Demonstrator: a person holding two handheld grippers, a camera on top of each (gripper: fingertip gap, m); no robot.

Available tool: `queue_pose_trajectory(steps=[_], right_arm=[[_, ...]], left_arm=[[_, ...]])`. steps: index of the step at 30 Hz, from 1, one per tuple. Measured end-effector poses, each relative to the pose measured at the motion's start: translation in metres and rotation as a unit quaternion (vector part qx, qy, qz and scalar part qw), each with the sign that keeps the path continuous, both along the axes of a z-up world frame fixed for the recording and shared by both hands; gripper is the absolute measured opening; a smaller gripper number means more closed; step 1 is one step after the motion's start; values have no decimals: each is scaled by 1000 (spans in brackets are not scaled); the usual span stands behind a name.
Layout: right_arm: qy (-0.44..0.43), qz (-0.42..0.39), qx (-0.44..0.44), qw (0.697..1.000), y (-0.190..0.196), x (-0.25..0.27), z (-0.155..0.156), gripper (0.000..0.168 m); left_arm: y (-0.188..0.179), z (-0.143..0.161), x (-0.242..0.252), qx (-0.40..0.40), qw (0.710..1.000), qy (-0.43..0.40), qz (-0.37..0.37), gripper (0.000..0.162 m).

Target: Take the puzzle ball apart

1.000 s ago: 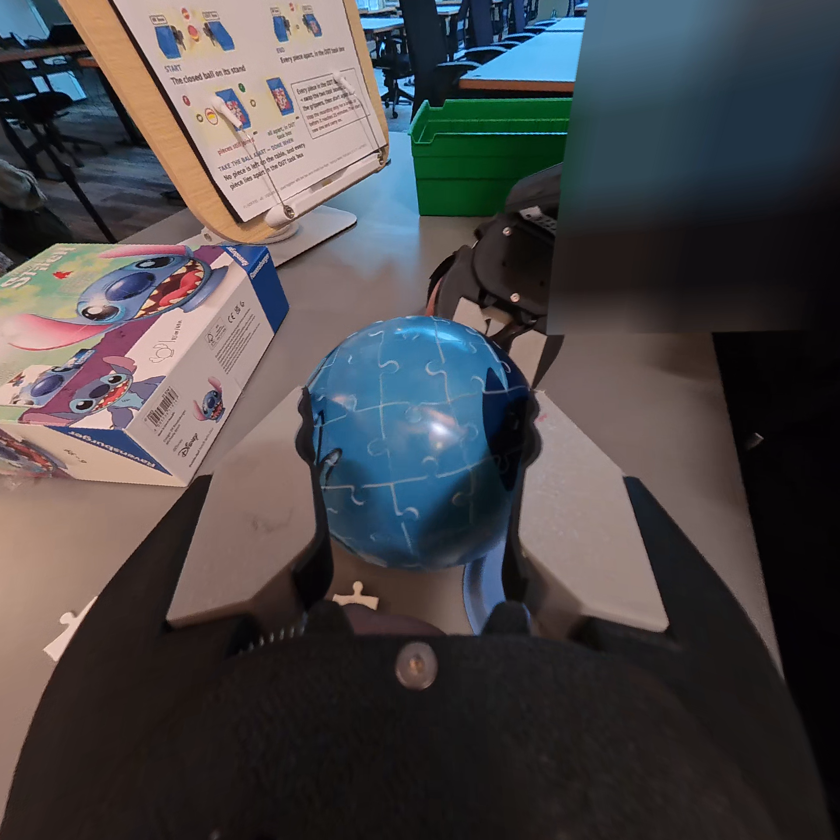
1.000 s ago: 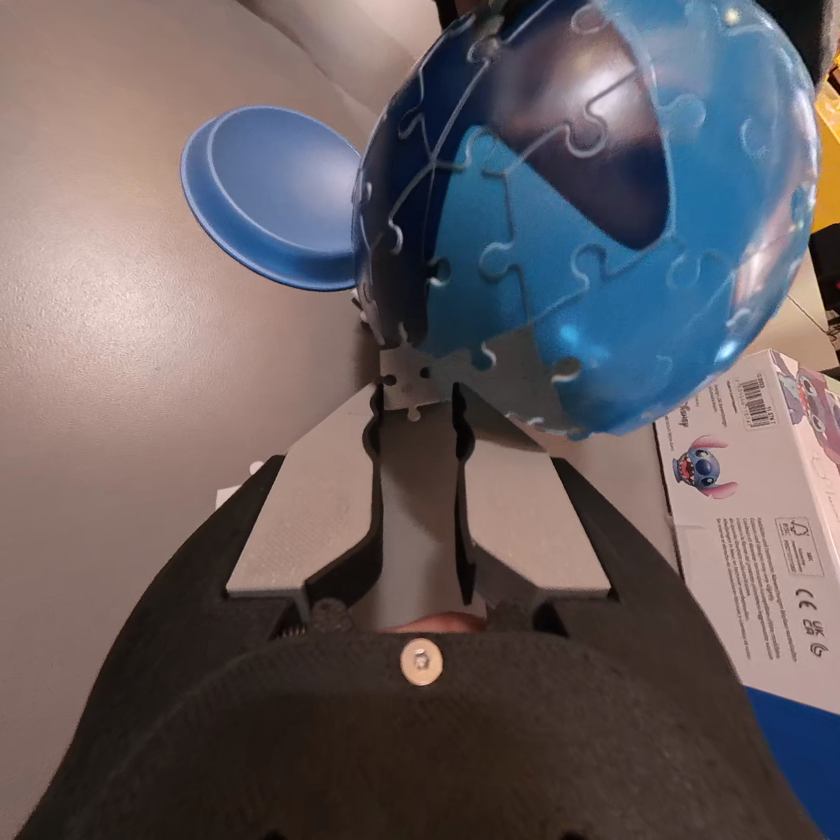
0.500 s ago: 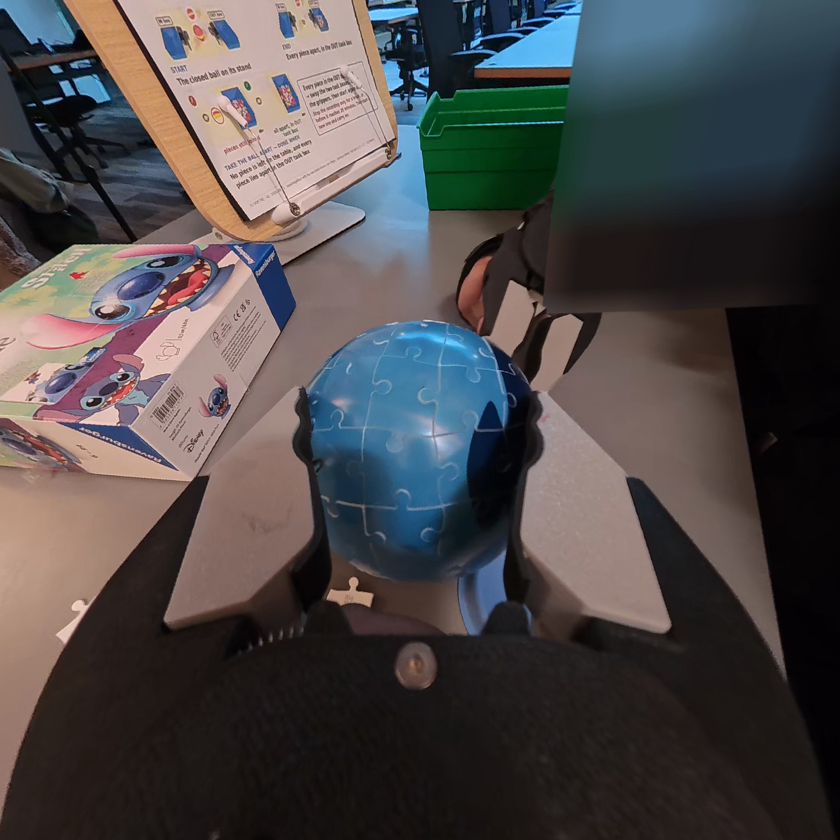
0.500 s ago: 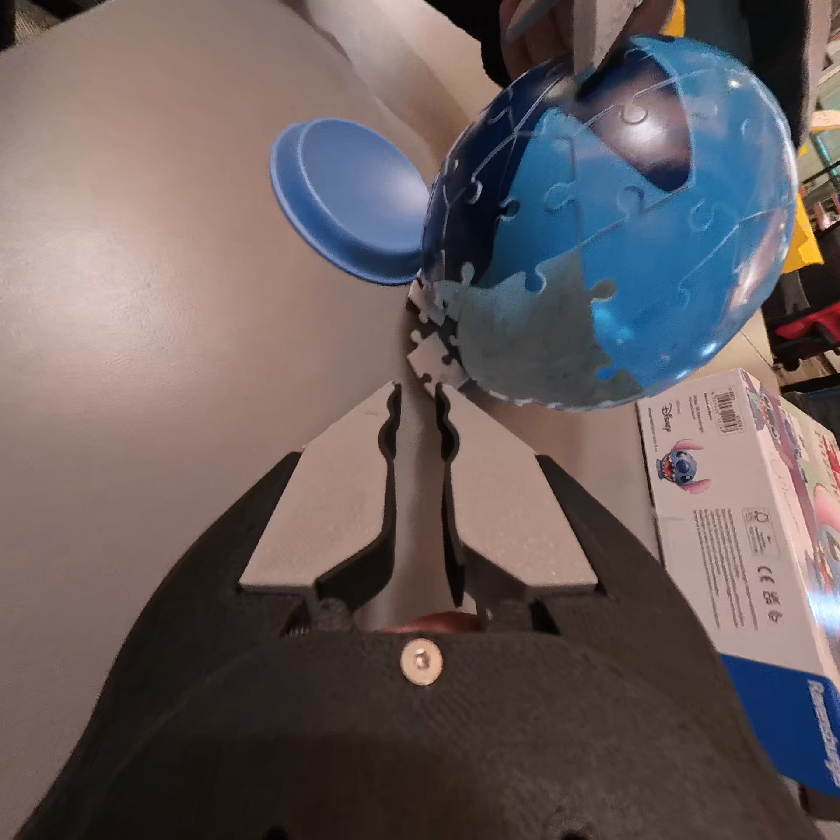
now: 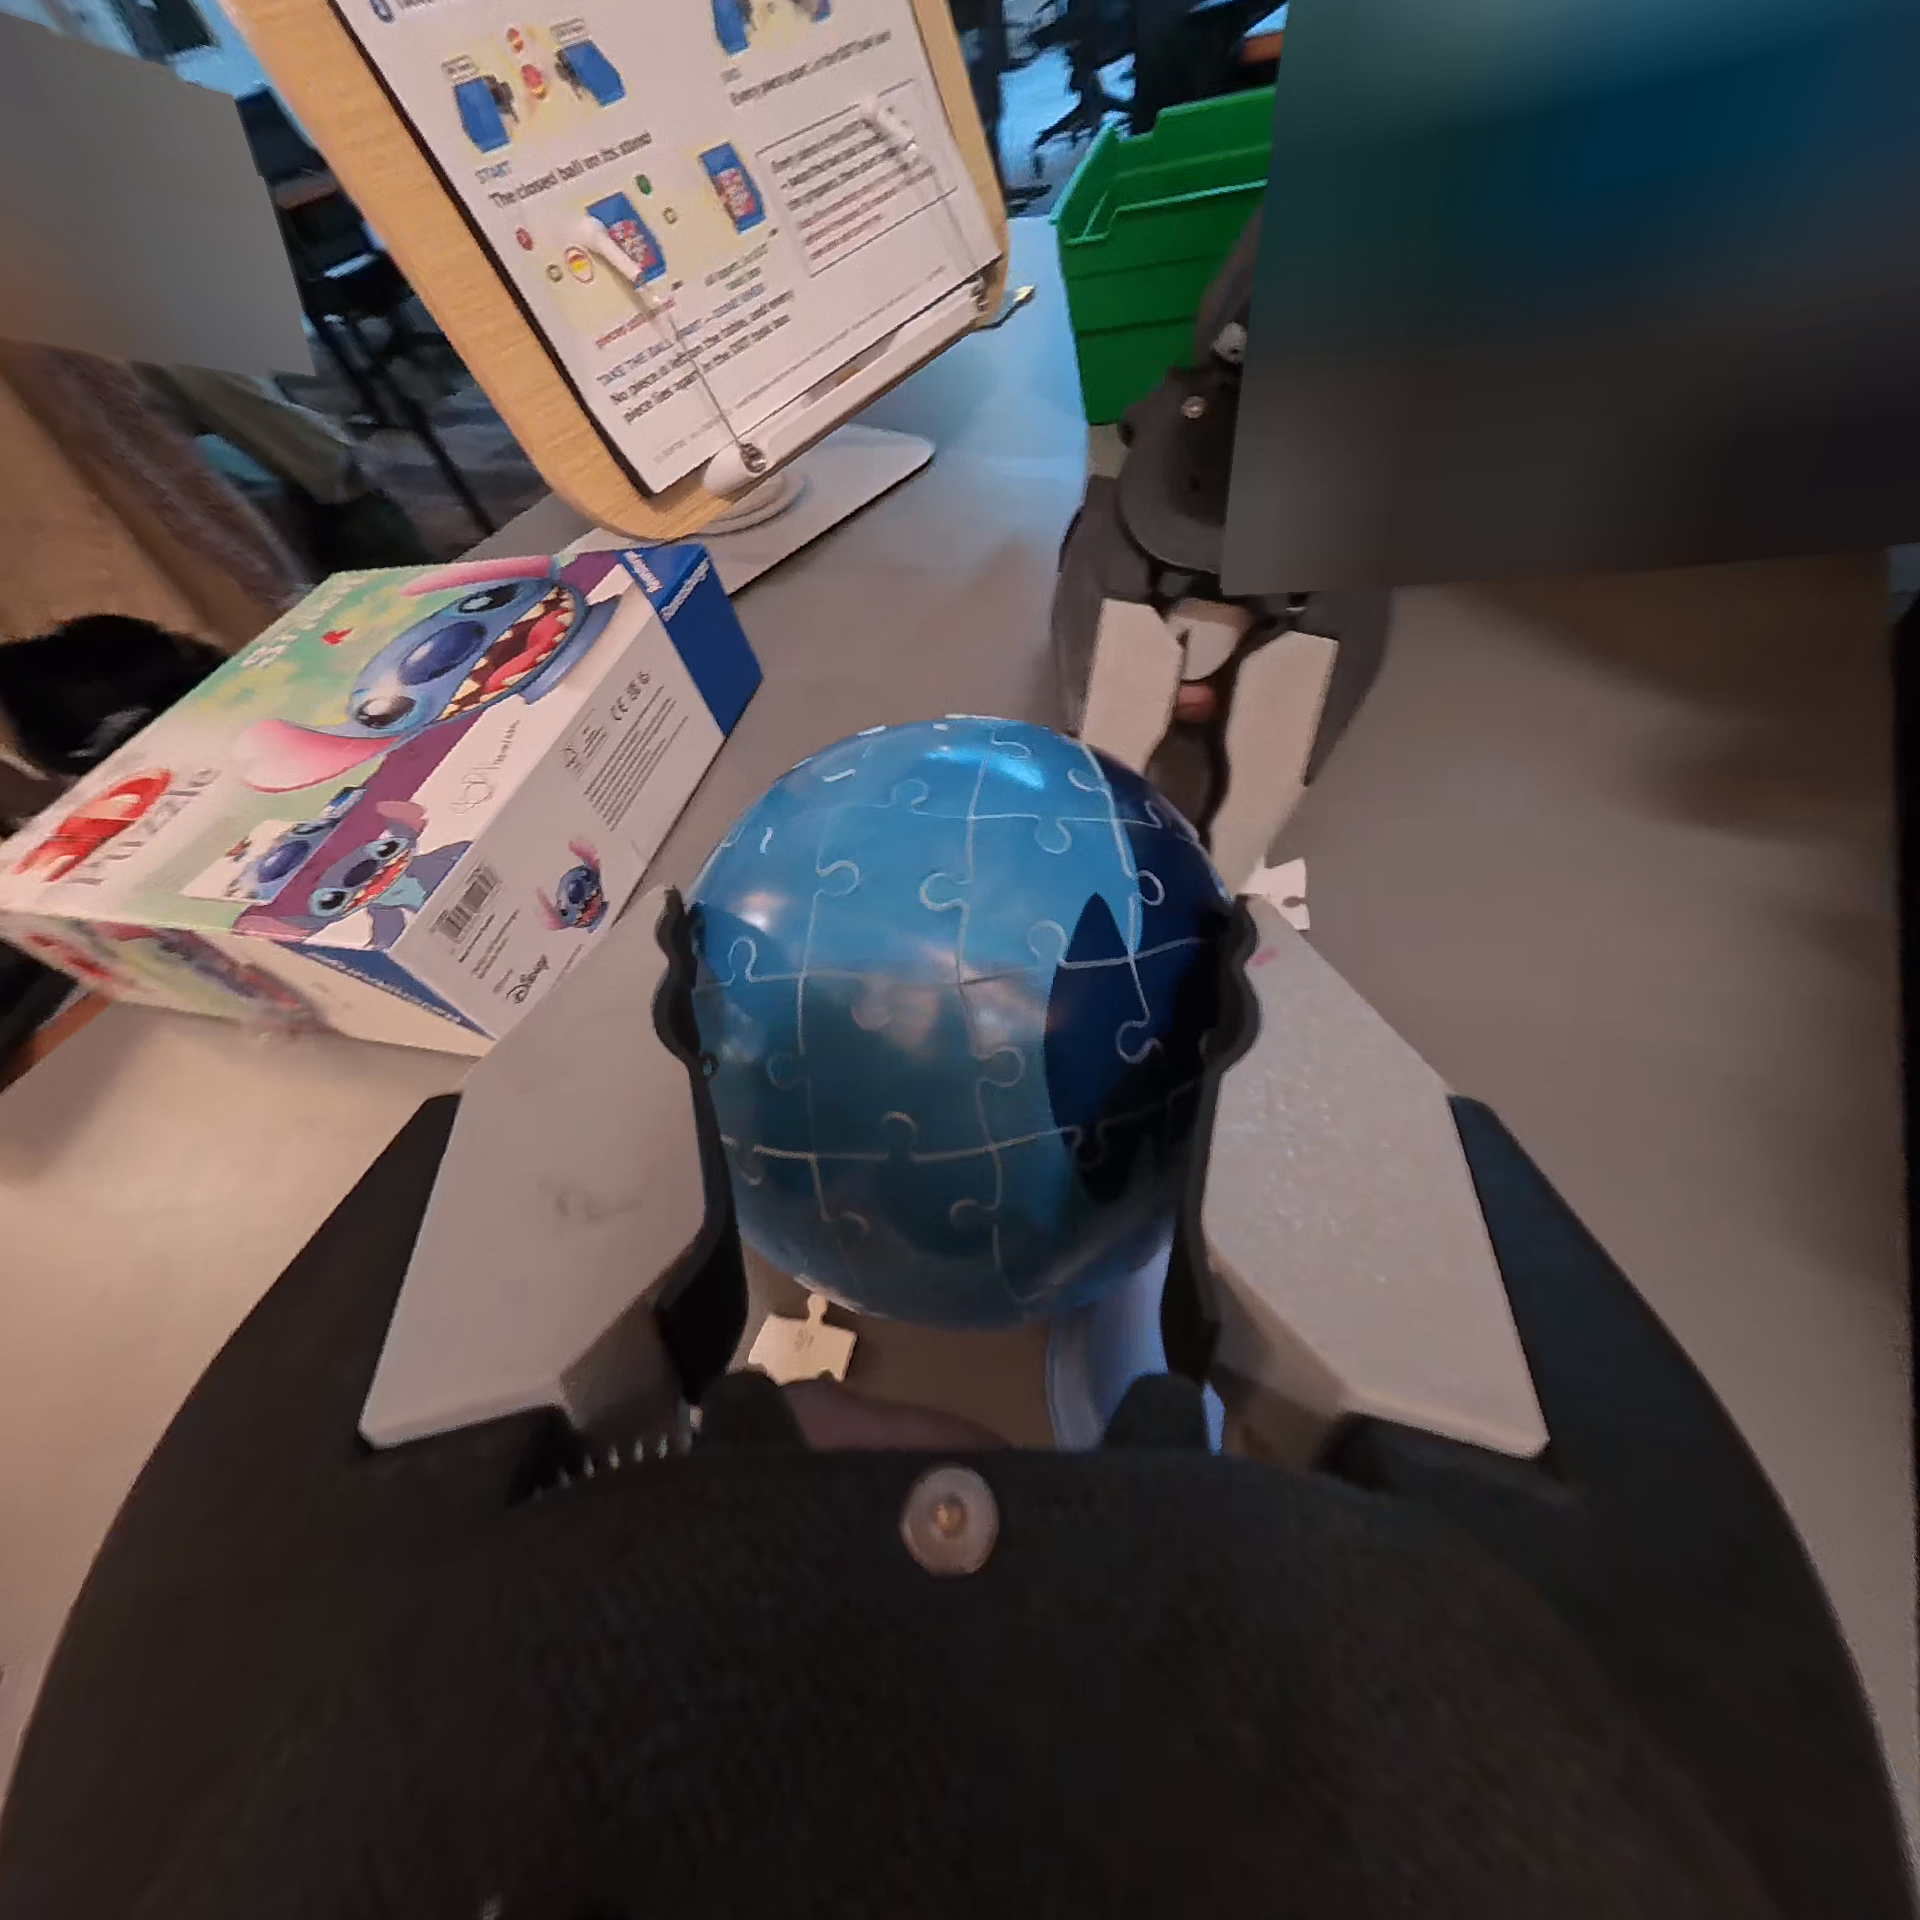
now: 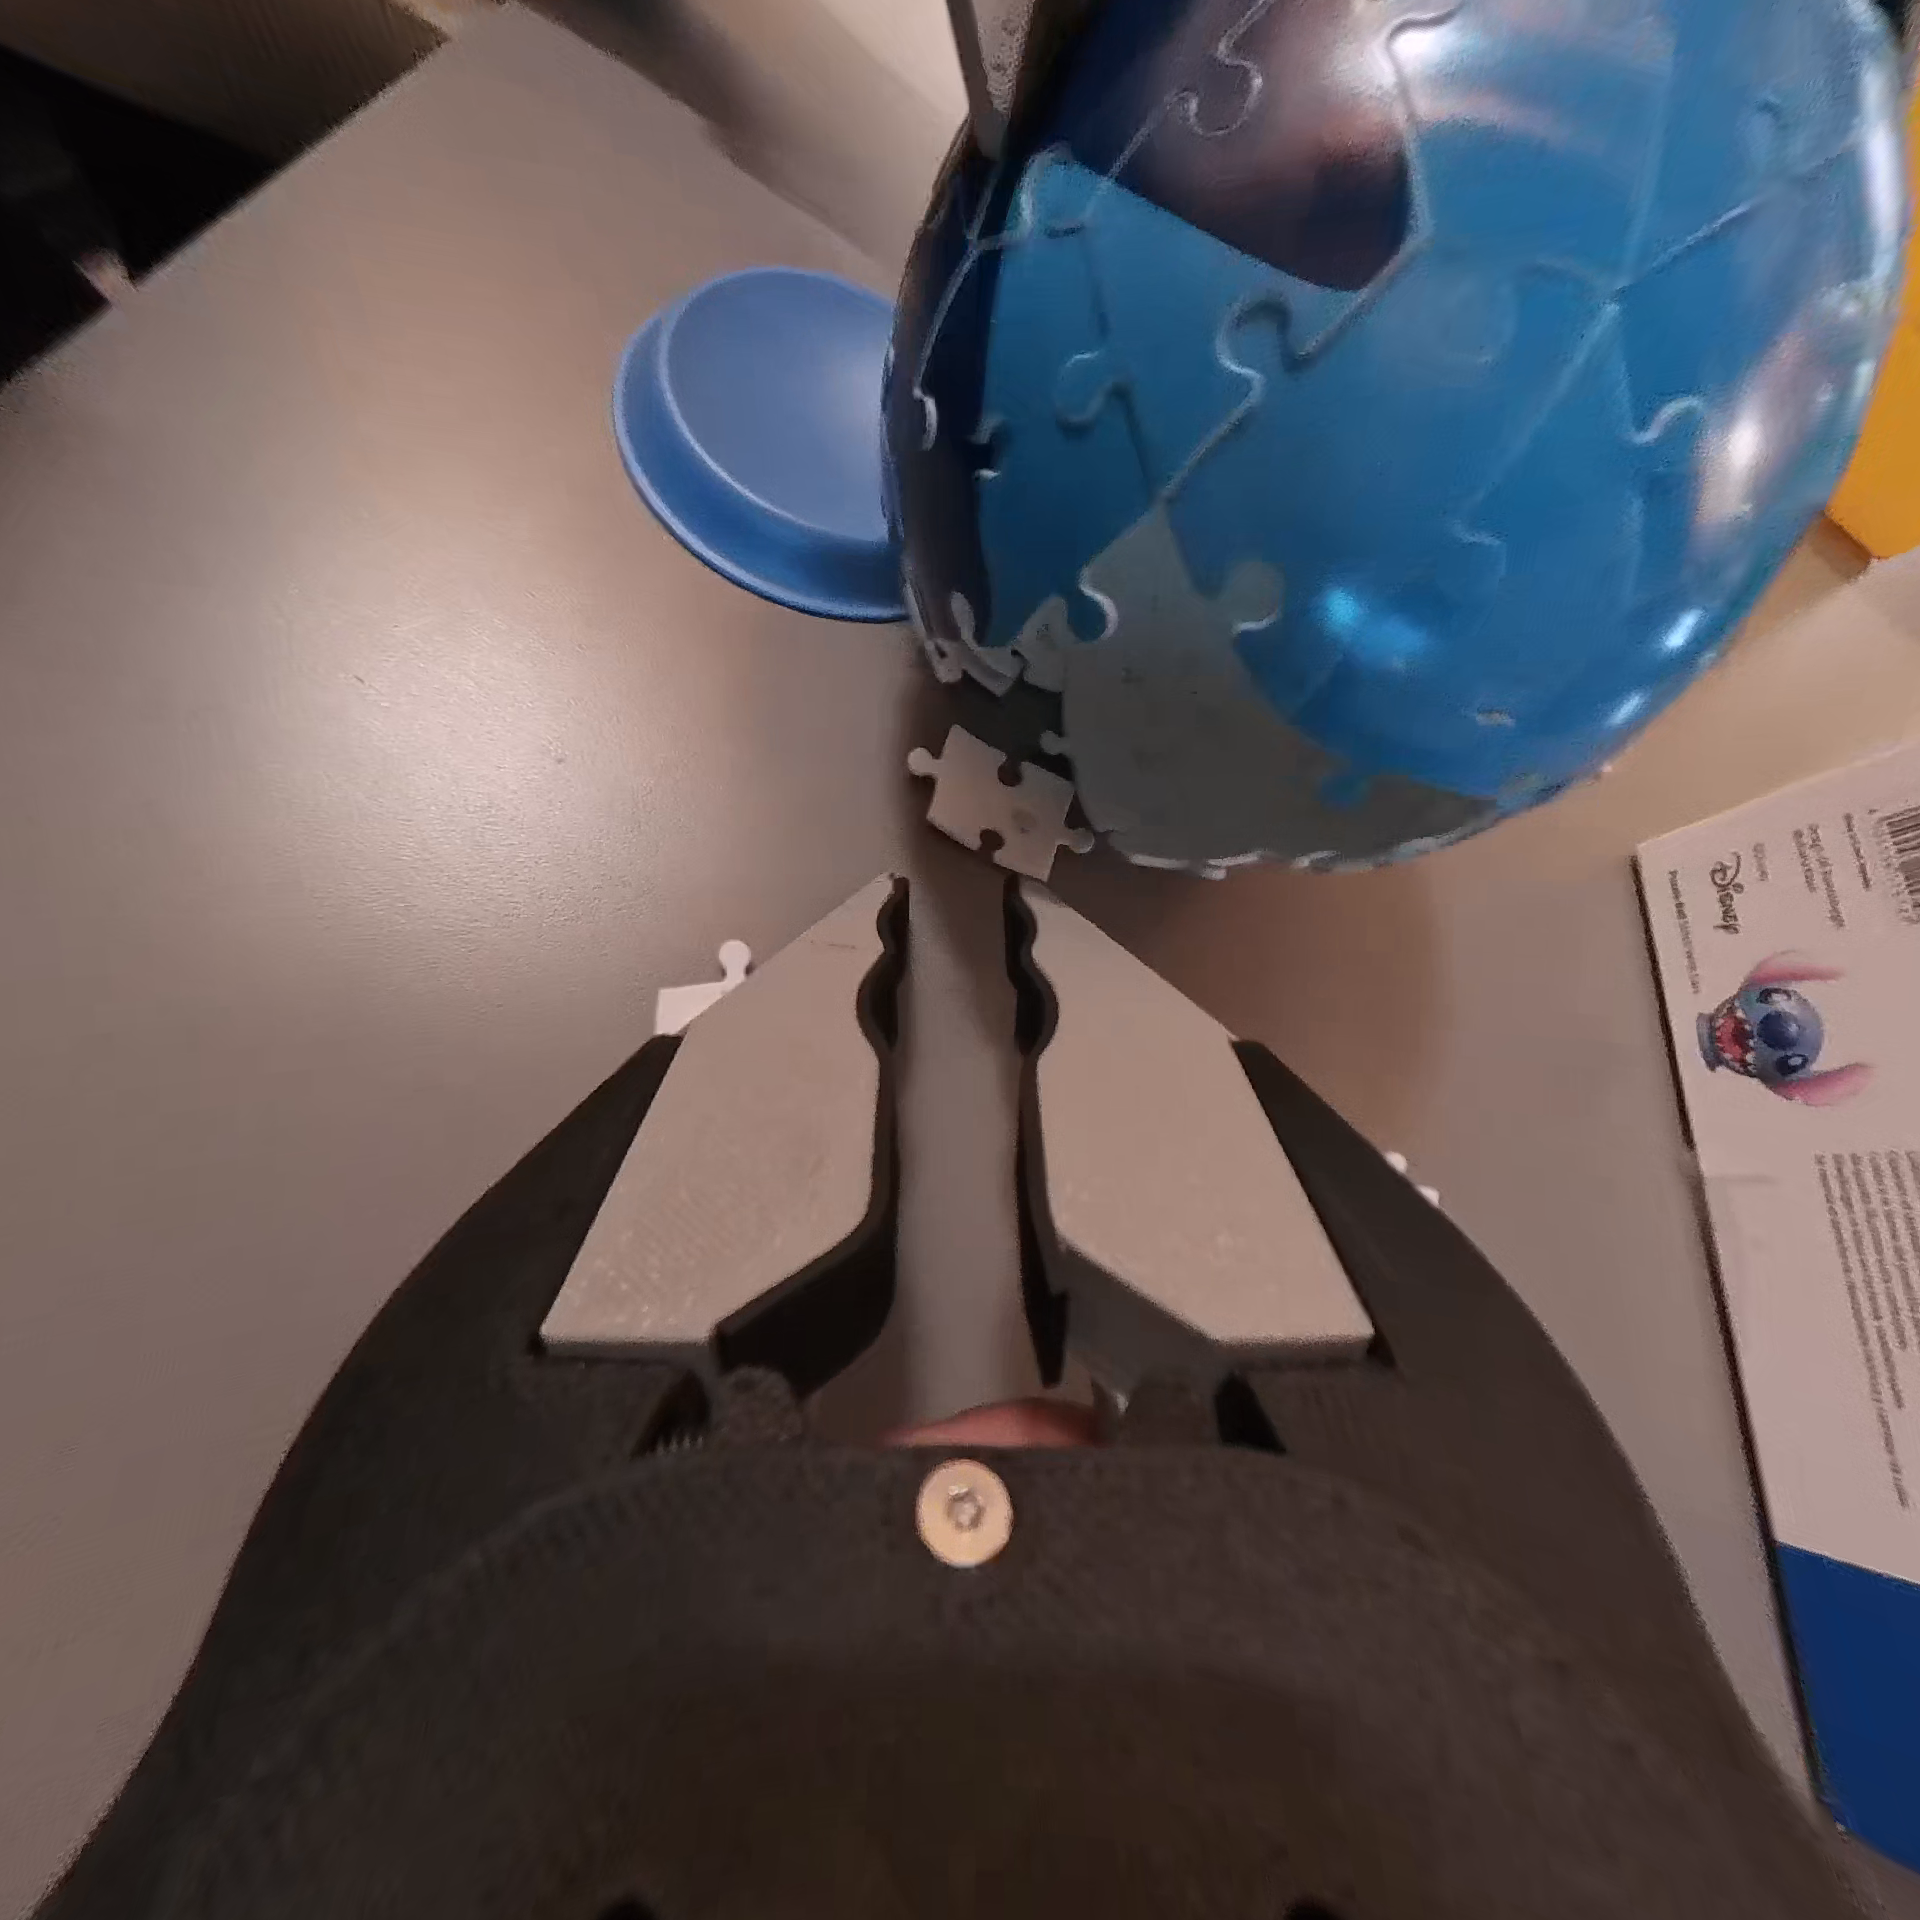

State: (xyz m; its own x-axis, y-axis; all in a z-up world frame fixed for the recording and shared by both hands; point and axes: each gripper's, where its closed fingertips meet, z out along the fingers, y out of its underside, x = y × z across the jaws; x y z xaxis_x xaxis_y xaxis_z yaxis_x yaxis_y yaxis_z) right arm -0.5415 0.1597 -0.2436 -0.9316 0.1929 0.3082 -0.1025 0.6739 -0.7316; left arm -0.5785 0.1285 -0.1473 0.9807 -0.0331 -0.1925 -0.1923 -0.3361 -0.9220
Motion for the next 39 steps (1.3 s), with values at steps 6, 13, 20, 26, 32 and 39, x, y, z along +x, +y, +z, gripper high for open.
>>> queue_pose_trajectory(steps=[6, 13, 20, 26, 32, 39], right_arm=[[7, -11, 20, 1000, -11, -4, -6, 10], [19, 4, 11, 1000, -18, 8, -2, 7], [-21, -44, 9, 999, -1, -19, -5, 22], [-22, -18, 18, 999, -9, -12, -7, 5], [8, -8, 10, 1000, -7, -2, -2, 15], [-47, -5, 7, 999, -14, -7, -6, 18]], left_arm=[[-2, 0, 4, 2, 999, 27, 25, 100], [0, -1, 9, -5, 998, 56, 42, 100], [0, 3, 7, 18, 995, 79, 54, 94], [-1, 3, 7, 26, 995, 78, 61, 94], [-5, 3, 7, 19, 995, 74, 59, 95], [-6, 3, 5, 16, 995, 73, 64, 94]])
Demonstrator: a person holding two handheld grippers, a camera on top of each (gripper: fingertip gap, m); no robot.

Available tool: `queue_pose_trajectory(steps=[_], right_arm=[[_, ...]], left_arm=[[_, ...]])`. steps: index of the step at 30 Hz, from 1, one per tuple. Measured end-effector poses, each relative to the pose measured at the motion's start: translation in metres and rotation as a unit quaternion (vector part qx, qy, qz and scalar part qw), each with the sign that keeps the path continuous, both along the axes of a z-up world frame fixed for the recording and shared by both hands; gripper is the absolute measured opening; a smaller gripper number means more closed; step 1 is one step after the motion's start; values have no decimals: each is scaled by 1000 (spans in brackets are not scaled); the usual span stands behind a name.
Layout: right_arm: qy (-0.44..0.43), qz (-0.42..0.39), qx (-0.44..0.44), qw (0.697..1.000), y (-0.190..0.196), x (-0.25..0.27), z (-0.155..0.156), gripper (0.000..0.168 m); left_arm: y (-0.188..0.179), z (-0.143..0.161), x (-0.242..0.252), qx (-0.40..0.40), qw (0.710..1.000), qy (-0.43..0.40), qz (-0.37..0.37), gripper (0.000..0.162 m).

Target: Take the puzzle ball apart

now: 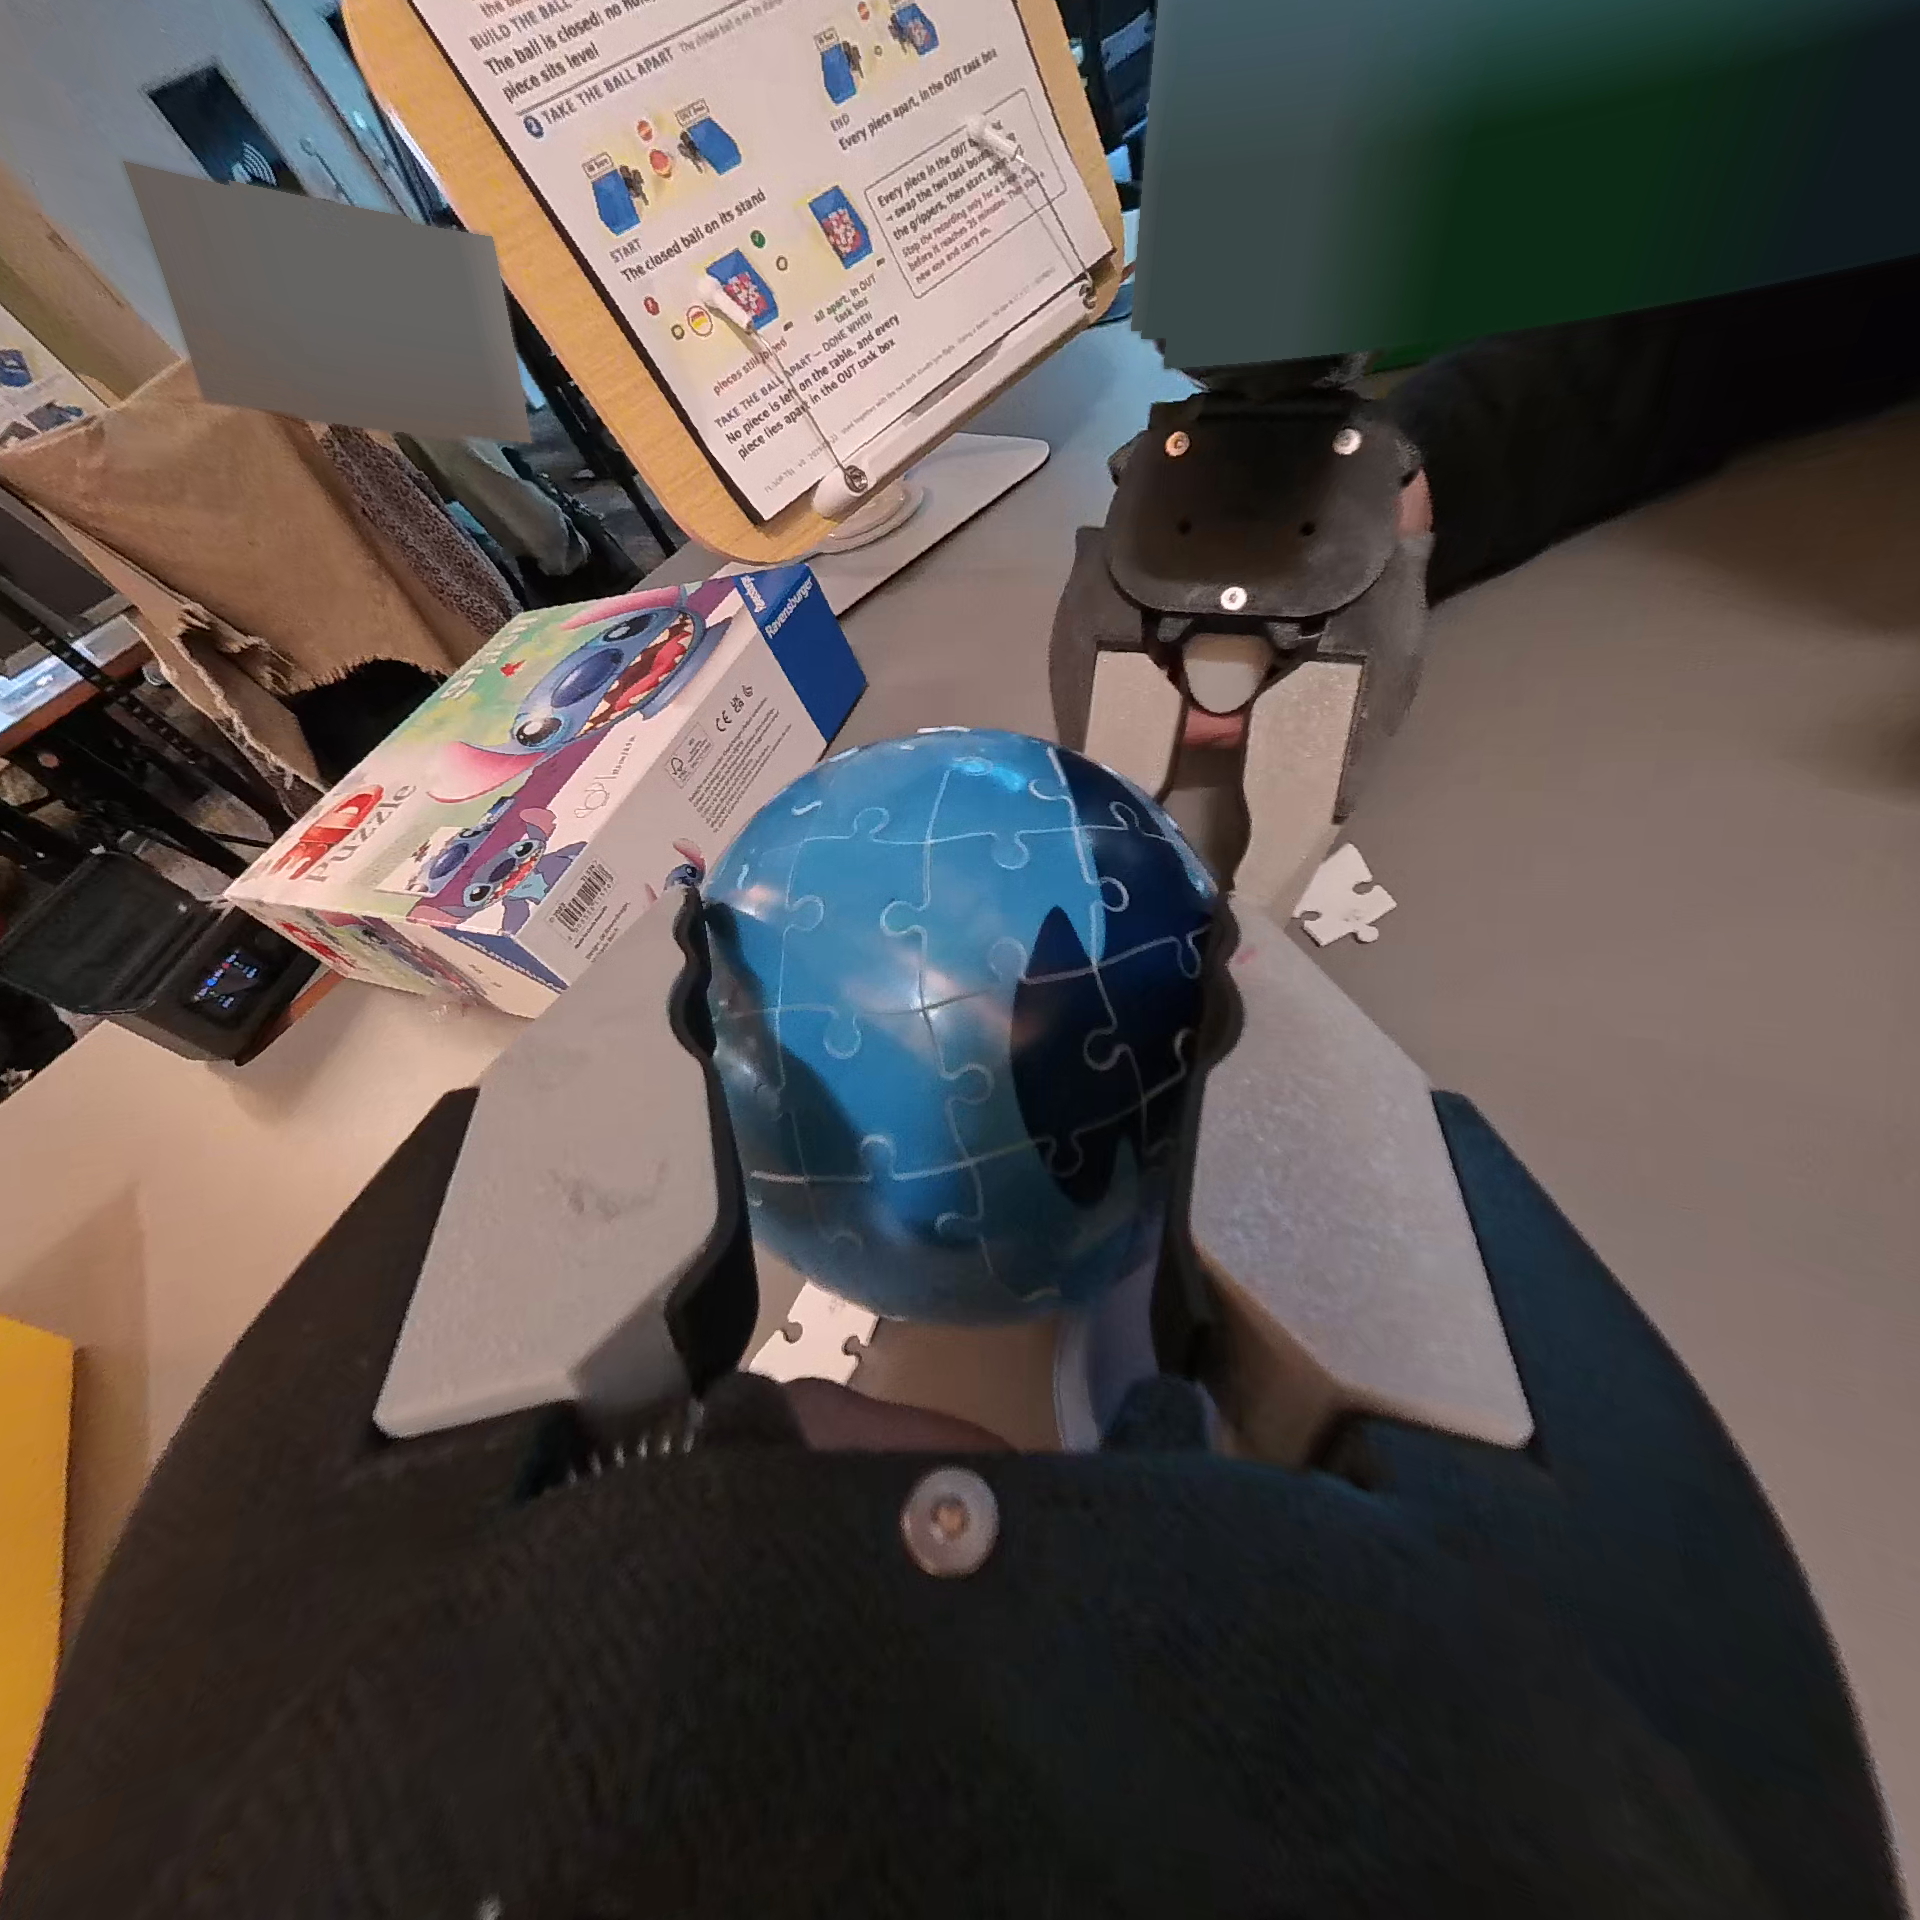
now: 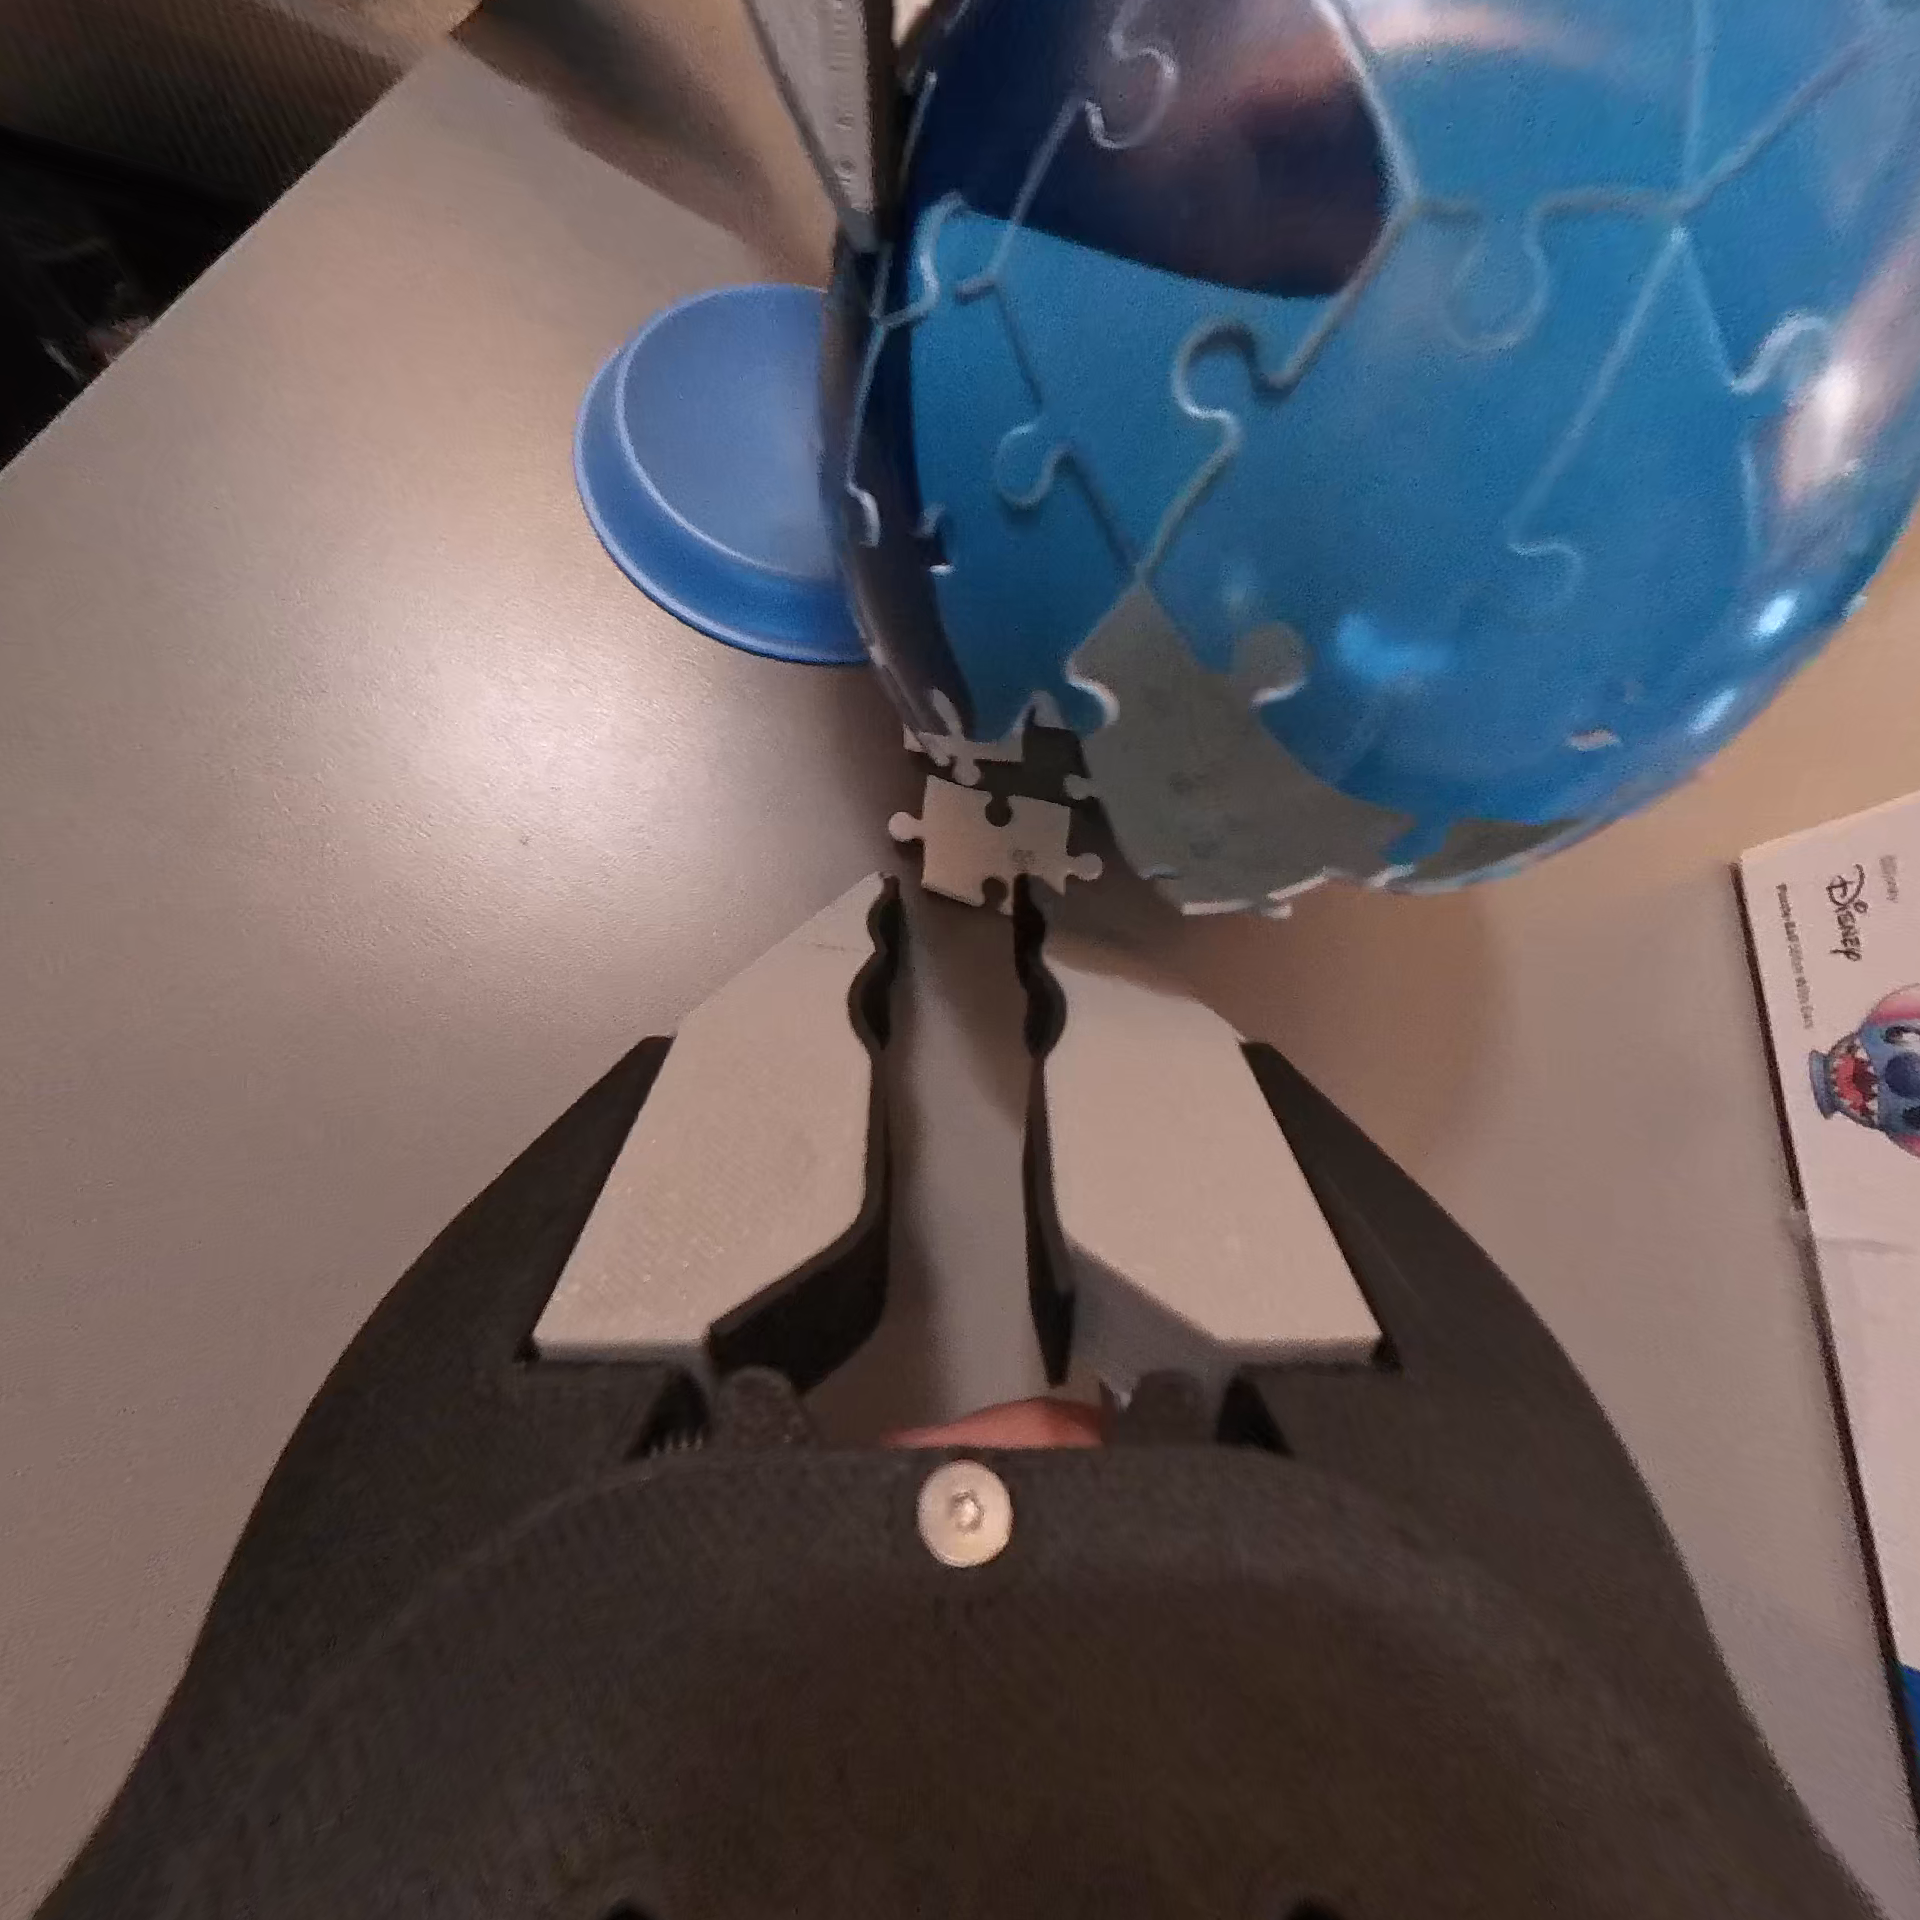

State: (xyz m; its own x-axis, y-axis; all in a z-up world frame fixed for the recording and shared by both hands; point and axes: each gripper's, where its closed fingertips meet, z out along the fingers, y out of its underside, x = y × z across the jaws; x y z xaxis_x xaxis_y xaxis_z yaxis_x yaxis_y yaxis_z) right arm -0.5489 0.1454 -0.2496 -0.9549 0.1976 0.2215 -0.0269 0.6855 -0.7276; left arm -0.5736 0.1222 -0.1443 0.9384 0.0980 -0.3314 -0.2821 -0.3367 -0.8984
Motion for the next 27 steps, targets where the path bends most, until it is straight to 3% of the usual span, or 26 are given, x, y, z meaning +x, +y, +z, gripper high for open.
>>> queue_pose_trajectory(steps=[6, 18, 27], right_arm=[[-20, 20, 0, 1000, -10, 17, -2, 9], [-15, -33, -11, 999, 11, 2, 2, 18], [19, -20, 0, 1000, 8, -1, 3, 30]], left_arm=[[0, 0, 1, 0, 1000, 4, 6, 94], [7, -1, 2, -12, 1000, 9, -12, 94], [6, -1, 4, -29, 999, 17, -31, 93]])
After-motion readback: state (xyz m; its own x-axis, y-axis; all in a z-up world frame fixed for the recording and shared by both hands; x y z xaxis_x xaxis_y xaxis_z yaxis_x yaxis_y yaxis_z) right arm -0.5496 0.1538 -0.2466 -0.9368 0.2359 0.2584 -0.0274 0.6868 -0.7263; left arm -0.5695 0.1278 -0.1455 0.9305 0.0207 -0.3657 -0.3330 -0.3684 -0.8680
